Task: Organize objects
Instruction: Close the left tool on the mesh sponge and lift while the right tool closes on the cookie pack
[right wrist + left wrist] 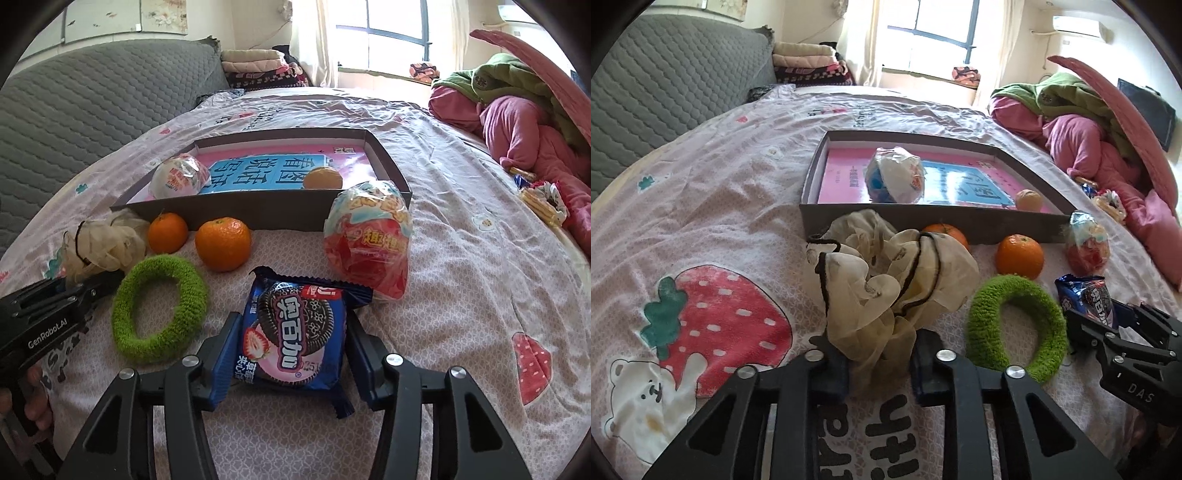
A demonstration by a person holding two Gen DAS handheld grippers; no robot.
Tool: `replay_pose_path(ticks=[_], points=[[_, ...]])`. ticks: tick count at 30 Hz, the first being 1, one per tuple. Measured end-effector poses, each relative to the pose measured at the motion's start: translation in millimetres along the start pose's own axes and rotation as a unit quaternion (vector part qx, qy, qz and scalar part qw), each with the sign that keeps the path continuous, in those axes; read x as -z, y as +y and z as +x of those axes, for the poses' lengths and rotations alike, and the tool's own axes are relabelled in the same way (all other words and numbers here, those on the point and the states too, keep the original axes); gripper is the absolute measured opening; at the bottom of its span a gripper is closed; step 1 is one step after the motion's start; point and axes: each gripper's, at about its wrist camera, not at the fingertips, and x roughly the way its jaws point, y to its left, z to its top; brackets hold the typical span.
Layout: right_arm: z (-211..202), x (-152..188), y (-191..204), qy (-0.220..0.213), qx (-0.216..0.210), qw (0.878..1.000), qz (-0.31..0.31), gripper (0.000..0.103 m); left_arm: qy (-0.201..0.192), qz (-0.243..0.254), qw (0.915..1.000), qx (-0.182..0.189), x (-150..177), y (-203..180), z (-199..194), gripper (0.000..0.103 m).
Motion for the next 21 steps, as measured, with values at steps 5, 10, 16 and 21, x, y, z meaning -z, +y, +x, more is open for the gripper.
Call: replay_pose_path(ticks=[5, 10, 16, 21], points=[[-5.0, 2.7, 0.6, 0.0, -0.013, 1.0, -0.01, 0.052, 0.001, -0.016, 0.9997, 0.02, 0.5, 4.5, -0.2, 0.016], [-6.6, 1.8, 0.6, -0.004, -0.02, 1.0, -0.008, 0.052, -0.007, -0.024, 0.9993, 0.029, 1.9, 5.7, -4.3, 0.012], [-9.6, 2.6, 2.2, -0.008, -0.027, 1.0, -0.012, 0.052, -0.023, -0.009, 0.9994, 0.025, 2.7, 0.0, -11.9, 0.012], [-15.8, 0.4, 6.1, -0.021, -0.033, 0.999, -0.019, 0.052, -0.039, 0.01, 0.9991, 0.015, 2.6, -7.6, -24.5, 0.012]])
